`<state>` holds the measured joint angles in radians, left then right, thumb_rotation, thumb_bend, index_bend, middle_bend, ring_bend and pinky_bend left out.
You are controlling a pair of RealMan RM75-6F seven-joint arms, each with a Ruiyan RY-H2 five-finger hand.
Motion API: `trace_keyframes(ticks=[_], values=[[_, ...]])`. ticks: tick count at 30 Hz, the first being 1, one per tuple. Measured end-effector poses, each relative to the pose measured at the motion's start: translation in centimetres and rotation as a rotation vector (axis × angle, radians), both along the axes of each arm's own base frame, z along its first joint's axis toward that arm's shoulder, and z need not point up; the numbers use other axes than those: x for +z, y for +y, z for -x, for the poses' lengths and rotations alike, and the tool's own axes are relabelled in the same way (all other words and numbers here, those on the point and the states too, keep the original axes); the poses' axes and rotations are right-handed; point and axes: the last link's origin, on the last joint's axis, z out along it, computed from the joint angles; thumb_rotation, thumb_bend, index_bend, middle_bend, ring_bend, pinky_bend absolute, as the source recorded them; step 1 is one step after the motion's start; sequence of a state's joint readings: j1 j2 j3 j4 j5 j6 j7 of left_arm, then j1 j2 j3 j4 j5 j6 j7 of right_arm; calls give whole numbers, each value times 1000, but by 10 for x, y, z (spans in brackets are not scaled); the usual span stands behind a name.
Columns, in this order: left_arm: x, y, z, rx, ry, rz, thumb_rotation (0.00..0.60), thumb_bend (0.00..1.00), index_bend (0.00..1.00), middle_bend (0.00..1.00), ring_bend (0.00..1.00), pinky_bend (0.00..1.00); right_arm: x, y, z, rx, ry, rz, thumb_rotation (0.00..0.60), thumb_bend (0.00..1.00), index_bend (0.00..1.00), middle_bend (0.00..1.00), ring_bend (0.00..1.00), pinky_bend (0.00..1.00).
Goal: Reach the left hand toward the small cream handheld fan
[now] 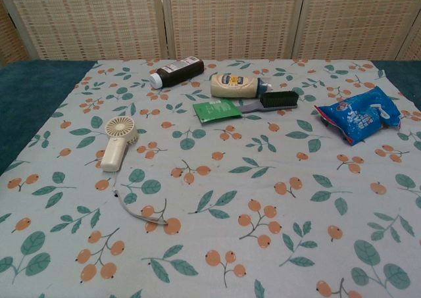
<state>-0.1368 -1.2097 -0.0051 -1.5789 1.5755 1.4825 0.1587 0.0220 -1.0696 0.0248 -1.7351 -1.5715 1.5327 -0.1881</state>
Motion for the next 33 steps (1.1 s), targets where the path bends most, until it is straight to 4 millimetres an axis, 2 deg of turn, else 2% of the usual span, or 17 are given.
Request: trace_keyframes(ticks=[2, 4, 5, 7, 9, 13, 16, 18, 20, 24, 29, 33], values=[[-3, 1, -1, -2, -2, 12, 600, 380, 0, 0, 0, 64, 0, 1, -1, 2, -4, -1, 600, 215, 0, 0, 0, 0], [-7, 3, -3, -9, -5, 29, 600, 394, 0, 44, 15, 173, 0, 1, 0, 0, 1, -3, 600, 215, 0, 0, 0, 0], [-11, 5, -5, -18, -7, 41, 600, 414, 0, 140, 93, 317, 1, 1, 1, -3, 1, -2, 600, 215, 0, 0, 0, 0], [-18, 10, -10, -37, -10, 58, 600, 495, 0, 446, 407, 678, 2, 0, 2, -7, 0, 9, 600, 214, 0, 0, 0, 0], [-28, 17, -14, -55, -12, 94, 600, 568, 0, 596, 565, 817, 3, -1, 3, -10, 5, 14, 600, 214, 0, 0, 0, 0], [-48, 30, -21, -75, -12, 176, 600, 741, 0, 803, 743, 961, 3, -1, 4, -13, 10, 14, 600, 214, 0, 0, 0, 0], [-64, 41, -24, -83, 17, 232, 600, 837, 0, 876, 805, 999, 0, -4, 8, -28, 18, 8, 600, 214, 0, 0, 0, 0], [-84, 53, -27, -90, 49, 282, 600, 878, 0, 904, 840, 1000, -3, -7, 11, -42, 25, 1, 600, 215, 0, 0, 0, 0], [-105, 65, -30, -94, 79, 330, 600, 905, 0, 926, 865, 1000, -6, -9, 13, -51, 33, -3, 600, 215, 0, 0, 0, 0], [-134, 84, -31, -91, 126, 393, 600, 945, 0, 954, 890, 1000, -7, -10, 14, -52, 38, -5, 600, 215, 0, 0, 0, 0], [-151, 102, -32, -97, 165, 396, 600, 953, 0, 960, 894, 1000, -5, -10, 15, -60, 40, 5, 600, 214, 0, 0, 0, 0], [-153, 109, -34, -114, 167, 365, 600, 946, 0, 962, 893, 1000, -5, -10, 16, -66, 43, 2, 600, 215, 0, 0, 0, 0]])
